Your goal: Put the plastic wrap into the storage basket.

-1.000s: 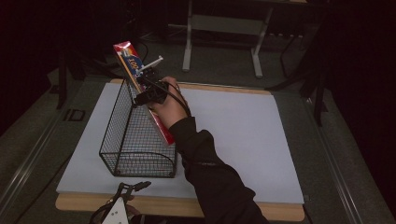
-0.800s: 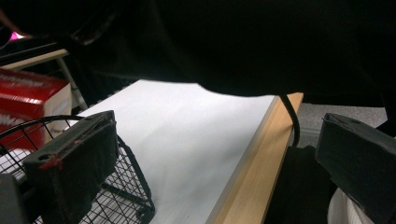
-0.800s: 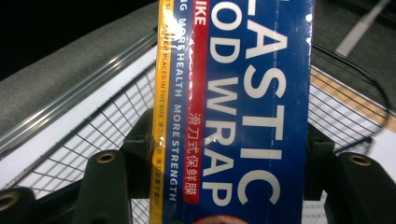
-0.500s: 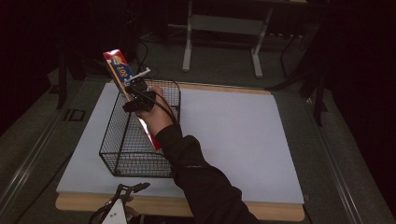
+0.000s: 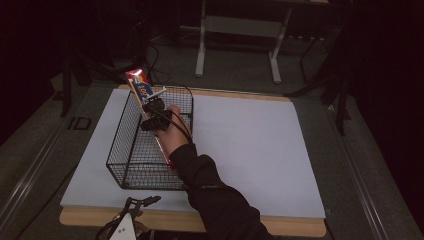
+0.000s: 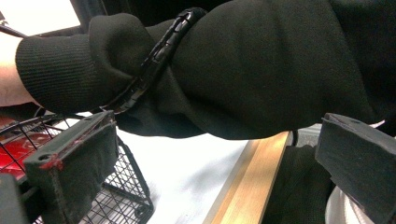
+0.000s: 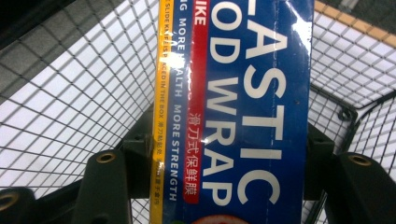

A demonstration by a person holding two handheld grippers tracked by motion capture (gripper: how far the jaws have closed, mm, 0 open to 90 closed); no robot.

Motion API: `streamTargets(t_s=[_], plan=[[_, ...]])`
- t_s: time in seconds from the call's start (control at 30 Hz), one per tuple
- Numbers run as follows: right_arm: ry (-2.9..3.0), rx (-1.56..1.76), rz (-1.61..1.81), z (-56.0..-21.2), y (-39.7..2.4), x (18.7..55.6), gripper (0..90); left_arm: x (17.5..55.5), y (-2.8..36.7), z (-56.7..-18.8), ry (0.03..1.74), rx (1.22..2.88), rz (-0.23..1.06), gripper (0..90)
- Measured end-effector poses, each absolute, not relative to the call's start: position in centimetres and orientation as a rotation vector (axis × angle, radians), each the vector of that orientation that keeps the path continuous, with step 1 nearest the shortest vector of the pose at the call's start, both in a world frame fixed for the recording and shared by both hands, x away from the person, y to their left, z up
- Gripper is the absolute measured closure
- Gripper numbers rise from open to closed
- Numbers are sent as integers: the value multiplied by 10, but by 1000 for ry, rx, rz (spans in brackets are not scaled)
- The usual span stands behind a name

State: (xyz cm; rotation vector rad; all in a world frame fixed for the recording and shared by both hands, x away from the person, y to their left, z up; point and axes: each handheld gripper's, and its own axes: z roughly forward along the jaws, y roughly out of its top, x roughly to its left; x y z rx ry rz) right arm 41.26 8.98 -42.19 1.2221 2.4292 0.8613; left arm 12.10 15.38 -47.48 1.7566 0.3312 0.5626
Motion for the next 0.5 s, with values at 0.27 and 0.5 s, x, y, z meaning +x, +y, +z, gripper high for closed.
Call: streamTargets(t_s=[0.27,0.5], plan=[[2433,1252,815,-429,87,412,390,121,153,-475,327,1759,562,0],[2448,1274,810,-436,84,411,389,121,154,-475,326,1758,561,0]])
